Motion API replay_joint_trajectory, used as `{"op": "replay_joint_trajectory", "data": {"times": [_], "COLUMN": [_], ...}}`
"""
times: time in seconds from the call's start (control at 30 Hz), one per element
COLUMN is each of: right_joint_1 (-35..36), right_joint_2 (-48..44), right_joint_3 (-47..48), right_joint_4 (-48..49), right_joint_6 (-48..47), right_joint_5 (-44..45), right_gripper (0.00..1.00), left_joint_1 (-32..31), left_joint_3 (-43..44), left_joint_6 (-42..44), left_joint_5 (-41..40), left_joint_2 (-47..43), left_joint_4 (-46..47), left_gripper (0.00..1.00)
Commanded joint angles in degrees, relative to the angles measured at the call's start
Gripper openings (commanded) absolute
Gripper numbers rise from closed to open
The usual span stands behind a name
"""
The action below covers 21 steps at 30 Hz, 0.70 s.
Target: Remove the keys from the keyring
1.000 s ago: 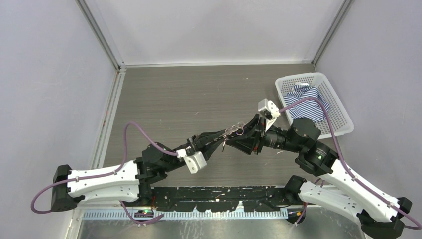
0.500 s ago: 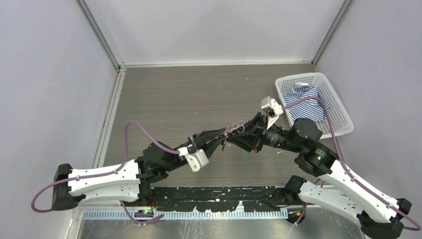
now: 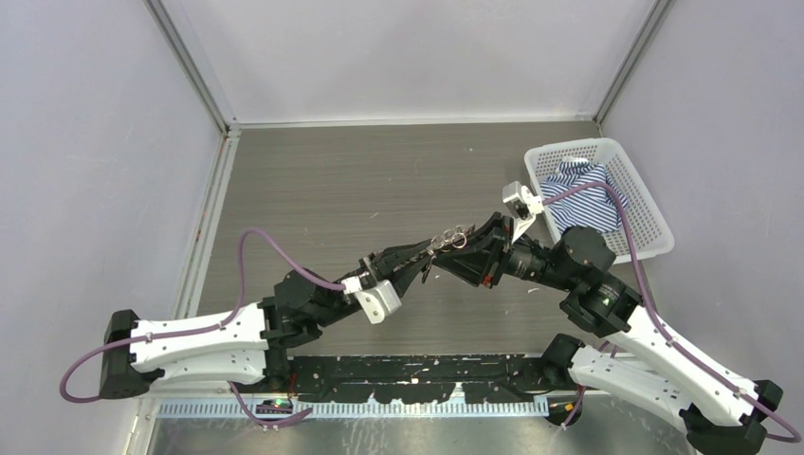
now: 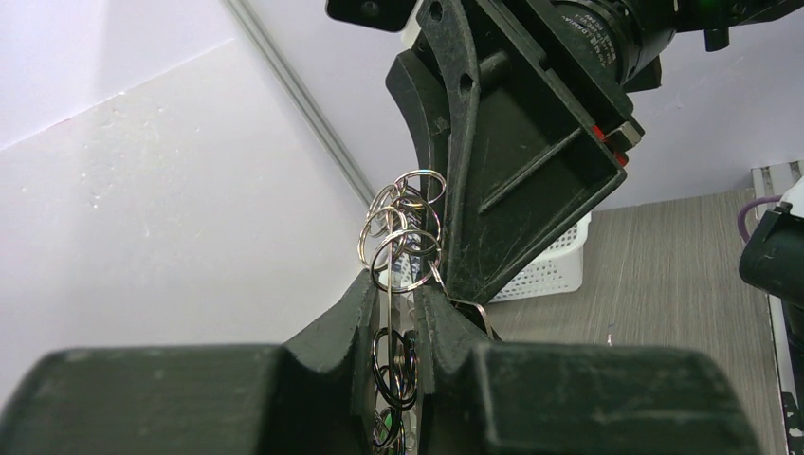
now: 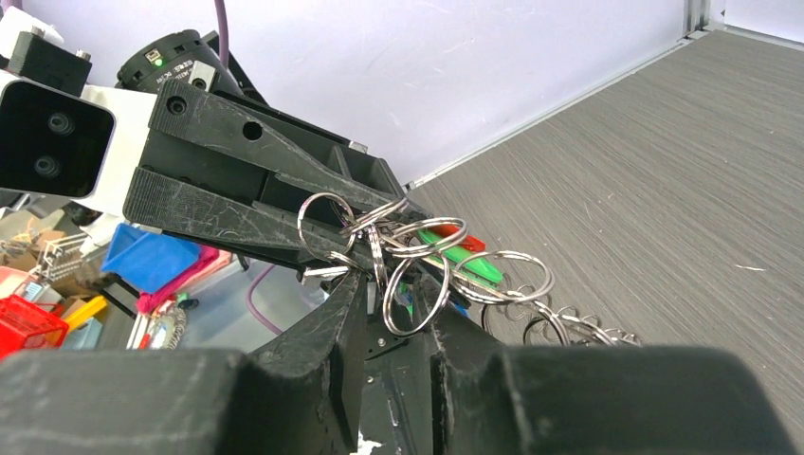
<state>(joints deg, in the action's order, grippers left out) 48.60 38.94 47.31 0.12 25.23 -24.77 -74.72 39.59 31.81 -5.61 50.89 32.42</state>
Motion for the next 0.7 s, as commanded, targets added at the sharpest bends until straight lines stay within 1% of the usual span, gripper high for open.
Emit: {"op": "replay_joint_trajectory", "data": {"times": [0.0,0.23,0.37,0.43,0.67], "right_joint_1": [1.0,1.0,1.0,1.1,1.0], "right_joint_2": [-1.2,-2.8,-4.1,-4.8,-6.0], "right_joint_3": [-0.4,-0.3,0.5,0.4,0.9], "right_joint_4": [8.3,8.6,4.8,4.2,1.3], "right_joint_6": [3.9,3.7,1.4,1.1,0.2], "right_joint_5": [-4.1,-4.9,-5.5,-6.0,-8.5], "right_gripper": [0.25,0.33,0.36,0.39,0.41], "left_joint_1": [0.1,0.1,0.1,0.1,0.0], "left_joint_3": [2.4,3.8,4.7,5.4,8.2], "left_joint_6": [1.4,2.1,4.3,6.1,10.2], "left_joint_5": [-3.2,-1.9,-0.3,0.3,2.1], "left_joint_2": [1.7,1.4,0.5,0.4,0.8], "left_joint_4": [-0.9,-1.9,-2.6,-3.7,-6.2], "left_gripper": [0.00,0.00,0.00,0.00,0.00]}}
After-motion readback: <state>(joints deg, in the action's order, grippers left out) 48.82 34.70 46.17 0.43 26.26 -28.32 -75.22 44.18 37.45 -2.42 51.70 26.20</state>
